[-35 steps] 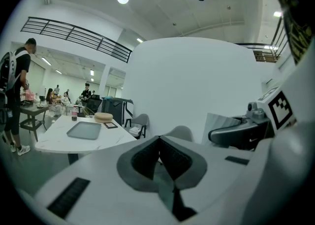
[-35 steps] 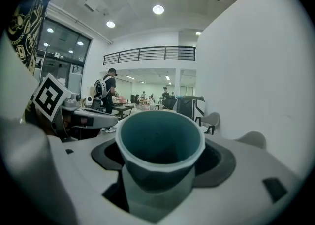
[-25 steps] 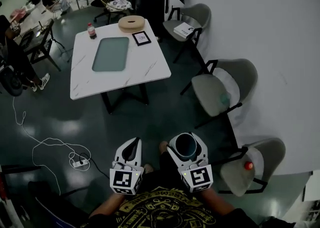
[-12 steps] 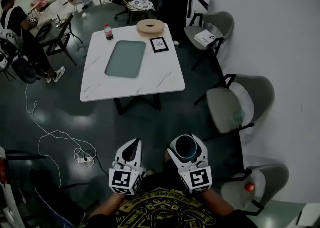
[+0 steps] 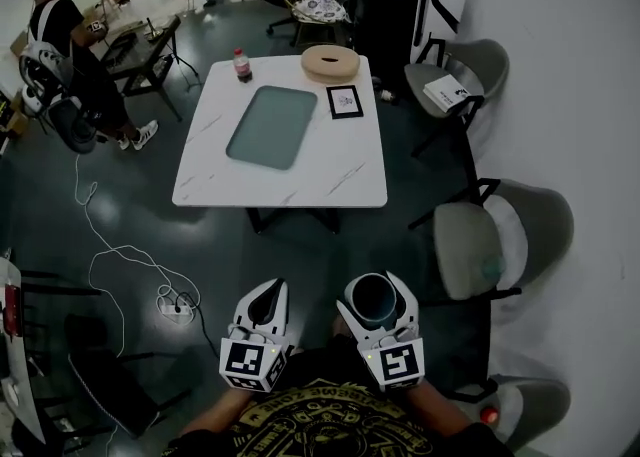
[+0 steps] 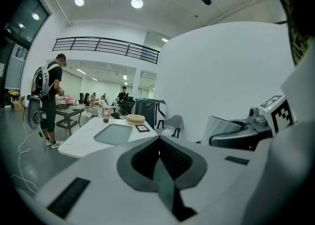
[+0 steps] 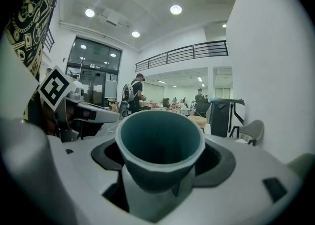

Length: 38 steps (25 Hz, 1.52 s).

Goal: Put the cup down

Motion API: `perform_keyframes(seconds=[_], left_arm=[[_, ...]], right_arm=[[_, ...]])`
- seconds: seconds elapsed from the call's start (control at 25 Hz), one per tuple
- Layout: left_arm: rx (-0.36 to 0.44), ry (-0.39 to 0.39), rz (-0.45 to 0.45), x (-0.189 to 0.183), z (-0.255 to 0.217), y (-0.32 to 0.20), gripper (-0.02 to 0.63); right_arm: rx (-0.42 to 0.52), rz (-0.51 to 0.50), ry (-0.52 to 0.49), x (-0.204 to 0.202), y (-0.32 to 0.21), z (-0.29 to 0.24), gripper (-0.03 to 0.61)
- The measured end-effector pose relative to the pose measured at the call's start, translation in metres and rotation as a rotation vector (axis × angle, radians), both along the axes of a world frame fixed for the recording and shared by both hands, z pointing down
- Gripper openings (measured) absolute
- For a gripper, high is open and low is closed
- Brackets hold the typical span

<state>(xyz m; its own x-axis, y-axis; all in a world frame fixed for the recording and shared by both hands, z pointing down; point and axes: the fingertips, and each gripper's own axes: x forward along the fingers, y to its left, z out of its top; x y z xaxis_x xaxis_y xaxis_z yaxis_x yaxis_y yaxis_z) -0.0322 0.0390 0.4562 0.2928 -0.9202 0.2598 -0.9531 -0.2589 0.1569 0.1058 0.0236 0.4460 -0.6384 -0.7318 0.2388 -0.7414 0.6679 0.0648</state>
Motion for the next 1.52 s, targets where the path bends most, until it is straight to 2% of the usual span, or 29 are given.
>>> perform_keyframes(seconds=[0.32,0.56,0.8,1.24,1.52], left_arm=[[-0.018,-0.012,-0.083,0.02,0.005,-0.022,0.011],[-0.004,-0.024,-0.113,0.037,0.001,-0.034,0.011],[-0.013,-0.038,-0.152,0.038,-0.002,-0.033,0.011],[0.0,-0.036,-0.135,0.037,0.002,-0.047,0.011],[-0.004,-0.022,-0.133,0.024,0.006,-0.063,0.011]], right_arm=[[0.02,-0.09,-0.02,0.016,-0.036,-0.001,0.379],[0.031,-0.113,-0.046,0.033,-0.051,-0.005,0.379],[0.019,-0.13,-0.065,0.038,-0.057,-0.003,0.38],[0.026,-0.121,-0.061,0.034,-0.064,0.004,0.379],[0.025,-0.124,-0.046,0.019,-0.078,0.004,0.379]])
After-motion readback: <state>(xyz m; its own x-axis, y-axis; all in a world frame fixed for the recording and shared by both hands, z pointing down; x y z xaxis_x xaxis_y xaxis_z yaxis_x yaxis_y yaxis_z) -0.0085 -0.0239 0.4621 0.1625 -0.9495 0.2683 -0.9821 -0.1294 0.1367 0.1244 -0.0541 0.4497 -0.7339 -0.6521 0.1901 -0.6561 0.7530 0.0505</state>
